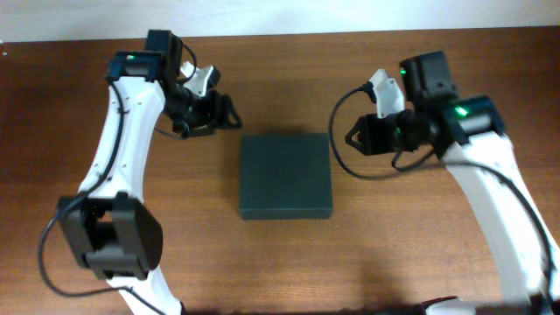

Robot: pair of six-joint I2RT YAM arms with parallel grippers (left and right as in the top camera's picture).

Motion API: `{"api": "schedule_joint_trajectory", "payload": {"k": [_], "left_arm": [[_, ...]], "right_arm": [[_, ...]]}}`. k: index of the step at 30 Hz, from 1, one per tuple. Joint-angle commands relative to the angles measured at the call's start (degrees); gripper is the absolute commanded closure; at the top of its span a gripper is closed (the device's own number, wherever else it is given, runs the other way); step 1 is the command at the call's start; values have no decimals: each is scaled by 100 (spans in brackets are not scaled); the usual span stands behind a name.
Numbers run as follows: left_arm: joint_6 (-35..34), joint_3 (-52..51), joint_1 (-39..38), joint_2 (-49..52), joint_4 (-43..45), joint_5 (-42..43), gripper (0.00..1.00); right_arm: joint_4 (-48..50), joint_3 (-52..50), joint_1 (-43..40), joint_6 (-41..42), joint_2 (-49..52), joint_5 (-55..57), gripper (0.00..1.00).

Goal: Pack container

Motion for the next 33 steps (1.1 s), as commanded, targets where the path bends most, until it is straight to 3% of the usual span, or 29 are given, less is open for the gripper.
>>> {"api": "schedule_joint_trajectory", "payload": {"k": [1, 6, 11, 14, 20, 25, 33], "left_arm": [[131, 289, -11, -549, -52, -92, 1], [127, 350, -11, -984, -103, -83, 1], [181, 350, -11, -1390, -144, -90, 1], [651, 348, -11, -1687, -249, -111, 1], [697, 179, -13, -2439, -590, -730, 1], [695, -575, -17, -3366, -402, -748, 1], [603, -2966, -15, -5370, 476, -741, 1]], "right_arm": [[-15, 90, 42, -313, -662, 581, 0], [17, 90, 42, -286, -1193, 1537, 1], [-144, 87, 42, -350, -1534, 1526, 1], [-411, 87, 42, -730, -1792, 1526, 1], [-809, -236, 42, -960, -2634, 1523, 1], [-745, -918, 42, -1001, -3744, 1504, 1], [-715, -1891, 42, -997, -5379, 1499, 1]]}}
